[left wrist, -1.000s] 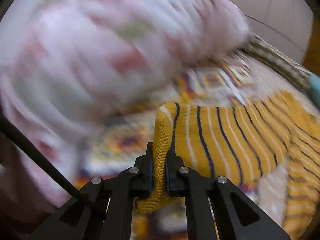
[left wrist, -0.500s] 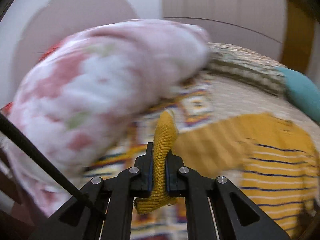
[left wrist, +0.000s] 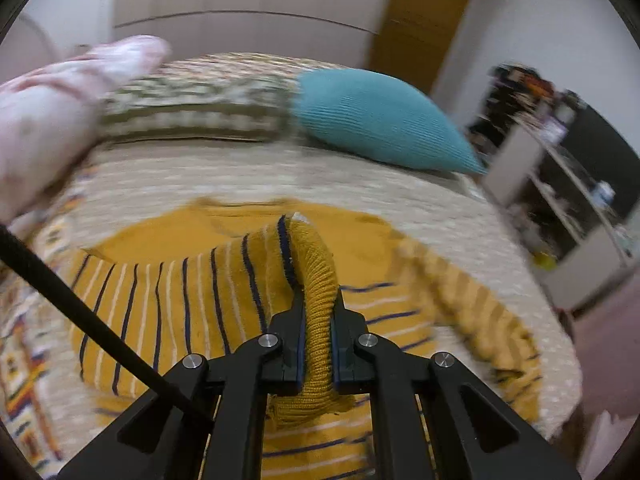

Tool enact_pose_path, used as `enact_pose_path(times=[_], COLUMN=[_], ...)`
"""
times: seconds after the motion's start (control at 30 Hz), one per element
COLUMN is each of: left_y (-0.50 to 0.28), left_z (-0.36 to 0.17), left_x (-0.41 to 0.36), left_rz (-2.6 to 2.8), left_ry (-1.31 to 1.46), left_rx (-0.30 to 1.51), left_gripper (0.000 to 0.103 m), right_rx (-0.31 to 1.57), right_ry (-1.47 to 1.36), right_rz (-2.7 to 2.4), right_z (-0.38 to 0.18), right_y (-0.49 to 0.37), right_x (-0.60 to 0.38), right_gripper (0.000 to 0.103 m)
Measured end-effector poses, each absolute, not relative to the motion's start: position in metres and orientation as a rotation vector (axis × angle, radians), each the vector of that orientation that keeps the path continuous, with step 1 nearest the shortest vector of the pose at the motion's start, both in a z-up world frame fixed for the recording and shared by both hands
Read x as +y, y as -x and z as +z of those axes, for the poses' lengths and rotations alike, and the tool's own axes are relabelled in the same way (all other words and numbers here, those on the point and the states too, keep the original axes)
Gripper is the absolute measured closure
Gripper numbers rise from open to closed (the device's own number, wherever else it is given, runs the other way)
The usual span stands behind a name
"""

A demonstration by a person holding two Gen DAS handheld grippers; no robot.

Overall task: Fold small clothes
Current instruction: 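Carry the held sleeve across the sweater body and open the left tool, then move the right tool toward the other sweater sleeve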

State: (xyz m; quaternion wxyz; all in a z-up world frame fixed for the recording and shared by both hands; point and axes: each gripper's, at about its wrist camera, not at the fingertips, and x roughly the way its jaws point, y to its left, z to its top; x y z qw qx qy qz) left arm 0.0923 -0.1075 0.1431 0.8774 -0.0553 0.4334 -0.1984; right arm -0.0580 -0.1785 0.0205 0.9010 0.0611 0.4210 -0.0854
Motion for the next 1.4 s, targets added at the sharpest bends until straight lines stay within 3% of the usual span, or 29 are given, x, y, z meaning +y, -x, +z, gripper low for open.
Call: enact_pose_path(times=[0.17,0.3,0.53,0.83,1.4], left_y=[-0.095,-0.070,0.003,0.082,0.111], left_z=[0.132,0.137,0.138,0.098,0.072], left_x=[-0.142,-0.131,-0.076,-0.018,0.009], left_rz=[-0.499,-0.469,-0.231,0.019,0.108], left_ry=[0.146,0.113,-0.025,-0.051,0.033], left_rx=[0.954,0.925,0.847,0.868,0.930], left_gripper=[0.085,0.053,0.036,0.036,0.036], right_rx=[0.869,0.868,0.875,0.939,0.948], right_ry=[-0.140,-0.139,-0.126,-0.137,-0.116], right_rz=[-0.166,-0.165,-0.172,-0.135,-0.115], right_z=[0.020,0.020,0.019,0.016,0.016], right_y=[0.058,0.058,0.056,0.048,0.052], right_x=[-0.179,-0.179,-0.178,-0.184,-0.186], right_gripper=[0.003,0.003,0.003,0.000,0.000])
